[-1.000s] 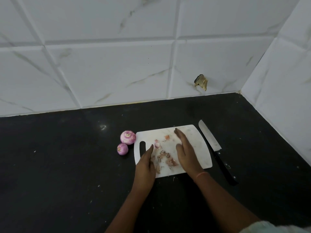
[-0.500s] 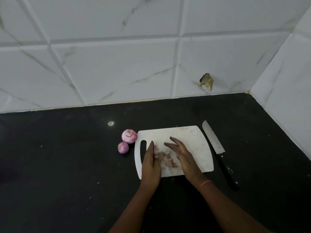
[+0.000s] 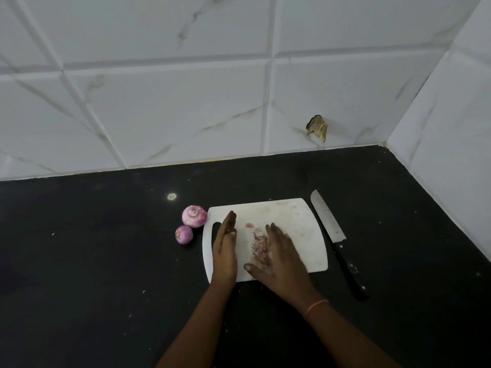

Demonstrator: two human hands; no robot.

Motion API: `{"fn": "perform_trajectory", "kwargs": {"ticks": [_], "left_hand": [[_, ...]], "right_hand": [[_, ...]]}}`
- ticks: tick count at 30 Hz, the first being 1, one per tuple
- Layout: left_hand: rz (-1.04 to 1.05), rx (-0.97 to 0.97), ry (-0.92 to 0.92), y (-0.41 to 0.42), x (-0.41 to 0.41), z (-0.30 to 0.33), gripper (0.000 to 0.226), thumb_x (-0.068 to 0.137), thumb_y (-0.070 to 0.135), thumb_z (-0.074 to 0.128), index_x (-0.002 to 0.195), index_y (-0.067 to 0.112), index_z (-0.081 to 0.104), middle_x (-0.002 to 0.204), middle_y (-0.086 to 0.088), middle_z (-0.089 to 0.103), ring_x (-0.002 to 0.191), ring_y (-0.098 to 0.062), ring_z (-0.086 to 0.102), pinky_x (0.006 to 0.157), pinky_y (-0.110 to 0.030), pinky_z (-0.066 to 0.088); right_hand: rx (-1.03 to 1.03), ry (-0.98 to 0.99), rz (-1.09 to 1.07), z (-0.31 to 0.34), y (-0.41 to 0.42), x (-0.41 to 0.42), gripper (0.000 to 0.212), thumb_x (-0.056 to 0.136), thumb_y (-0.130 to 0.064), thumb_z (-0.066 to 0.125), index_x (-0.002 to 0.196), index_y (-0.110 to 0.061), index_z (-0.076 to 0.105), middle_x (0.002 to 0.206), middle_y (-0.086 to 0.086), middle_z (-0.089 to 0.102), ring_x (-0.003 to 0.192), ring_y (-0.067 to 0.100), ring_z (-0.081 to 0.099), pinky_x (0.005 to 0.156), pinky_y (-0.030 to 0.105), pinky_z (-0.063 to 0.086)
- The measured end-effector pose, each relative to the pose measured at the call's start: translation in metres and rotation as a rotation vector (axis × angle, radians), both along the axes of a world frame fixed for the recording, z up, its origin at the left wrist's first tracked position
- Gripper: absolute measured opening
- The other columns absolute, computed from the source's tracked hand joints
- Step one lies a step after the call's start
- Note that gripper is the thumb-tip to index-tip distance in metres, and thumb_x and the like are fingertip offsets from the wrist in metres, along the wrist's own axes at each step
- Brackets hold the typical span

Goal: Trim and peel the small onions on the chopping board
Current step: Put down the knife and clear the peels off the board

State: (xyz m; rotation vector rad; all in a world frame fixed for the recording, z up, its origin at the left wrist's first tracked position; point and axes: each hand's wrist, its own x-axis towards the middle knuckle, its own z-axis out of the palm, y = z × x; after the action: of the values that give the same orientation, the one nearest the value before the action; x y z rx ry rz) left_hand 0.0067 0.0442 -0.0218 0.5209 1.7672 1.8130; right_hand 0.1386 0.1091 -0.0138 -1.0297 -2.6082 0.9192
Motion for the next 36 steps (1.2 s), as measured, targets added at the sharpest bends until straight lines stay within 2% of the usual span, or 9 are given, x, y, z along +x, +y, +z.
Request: {"fn": "perform_trajectory", "kwargs": {"ticks": [3,7,14,18,24,28,32,34,36], "left_hand": [[-0.009,0.016,-0.001,-0.001,-0.002,-0.005,0.049,0.103,0.0,0.035,0.143,0.02,0.052,0.144,0.011,0.055,0.132,0.004,0.048,0.109,-0.014,0.037],[-0.022,0.016,0.019,-0.001,-0.002,-0.011,0.049,0.103,-0.003,0.033,0.144,0.017,0.051,0.144,0.008,0.054,0.13,0.009,0.048,0.102,-0.006,0.038],[-0.043,0.002,0.114,-0.001,0.003,-0.013,0.05,0.101,0.004,0.036,0.138,0.03,0.055,0.143,0.019,0.054,0.131,0.005,0.048,0.109,-0.014,0.036],[-0.082,-0.043,0.21,-0.001,0.003,-0.016,0.053,0.094,0.006,0.04,0.14,0.028,0.054,0.144,0.015,0.054,0.131,0.005,0.048,0.109,-0.011,0.035],[-0.163,-0.029,0.237,-0.001,0.002,-0.016,0.058,0.087,-0.008,0.042,0.132,0.024,0.061,0.138,0.011,0.06,0.132,0.001,0.05,0.11,-0.017,0.039],[-0.242,-0.04,0.174,-0.003,-0.003,-0.01,0.064,0.087,-0.017,0.039,0.13,0.025,0.063,0.137,0.01,0.062,0.132,0.0,0.051,0.114,-0.025,0.04],[-0.227,-0.048,0.004,-0.007,0.012,0.012,0.054,0.096,-0.008,0.04,0.129,0.027,0.064,0.134,0.015,0.063,0.127,0.003,0.054,0.114,-0.026,0.04],[-0.248,-0.035,-0.159,-0.005,0.028,0.028,0.048,0.1,0.0,0.038,0.13,0.027,0.065,0.135,0.011,0.064,0.126,0.0,0.056,0.111,-0.027,0.043],[-0.242,0.017,-0.377,-0.004,0.047,0.046,0.043,0.103,0.009,0.035,0.126,0.026,0.067,0.131,0.006,0.068,0.122,-0.005,0.061,0.107,-0.028,0.046]], "right_hand": [[0.081,-0.057,0.063,0.001,0.007,-0.02,0.095,0.086,-0.065,0.052,0.155,-0.024,0.002,0.163,-0.006,-0.005,0.142,0.002,-0.01,0.121,0.03,0.001],[0.154,-0.138,0.266,-0.002,0.019,-0.034,0.072,0.098,-0.056,0.035,0.156,-0.022,0.011,0.164,-0.004,0.003,0.15,0.009,-0.005,0.123,0.038,0.009],[0.27,-0.09,0.595,-0.008,0.021,0.008,0.051,0.101,-0.038,0.038,0.151,-0.035,0.027,0.162,-0.008,0.013,0.15,0.01,0.0,0.122,0.03,0.0],[0.143,0.091,0.524,-0.016,0.02,0.028,0.046,0.097,-0.02,0.037,0.142,-0.024,0.048,0.151,-0.014,0.038,0.145,-0.001,0.02,0.119,0.022,0.021],[0.076,0.343,0.304,-0.028,0.014,0.041,0.034,0.089,0.0,0.055,0.117,-0.013,0.07,0.128,-0.004,0.065,0.125,0.005,0.056,0.108,0.023,0.041],[-0.206,0.472,-0.101,-0.01,0.007,0.03,0.034,0.081,0.015,0.061,0.098,-0.01,0.077,0.106,-0.007,0.072,0.104,0.008,0.068,0.095,0.019,0.051],[-1.018,0.829,-0.617,0.01,0.002,0.005,0.025,0.088,0.013,0.055,0.097,0.0,0.073,0.1,0.014,0.074,0.093,0.017,0.071,0.079,0.019,0.056],[-1.327,0.982,-0.723,0.024,-0.002,-0.004,0.026,0.092,0.012,0.047,0.097,0.002,0.07,0.101,0.017,0.072,0.086,0.017,0.072,0.073,0.02,0.058],[-1.403,1.04,-0.741,0.038,-0.013,-0.007,0.03,0.095,0.008,0.043,0.093,0.001,0.072,0.098,0.016,0.072,0.084,0.017,0.073,0.069,0.021,0.059]]}}
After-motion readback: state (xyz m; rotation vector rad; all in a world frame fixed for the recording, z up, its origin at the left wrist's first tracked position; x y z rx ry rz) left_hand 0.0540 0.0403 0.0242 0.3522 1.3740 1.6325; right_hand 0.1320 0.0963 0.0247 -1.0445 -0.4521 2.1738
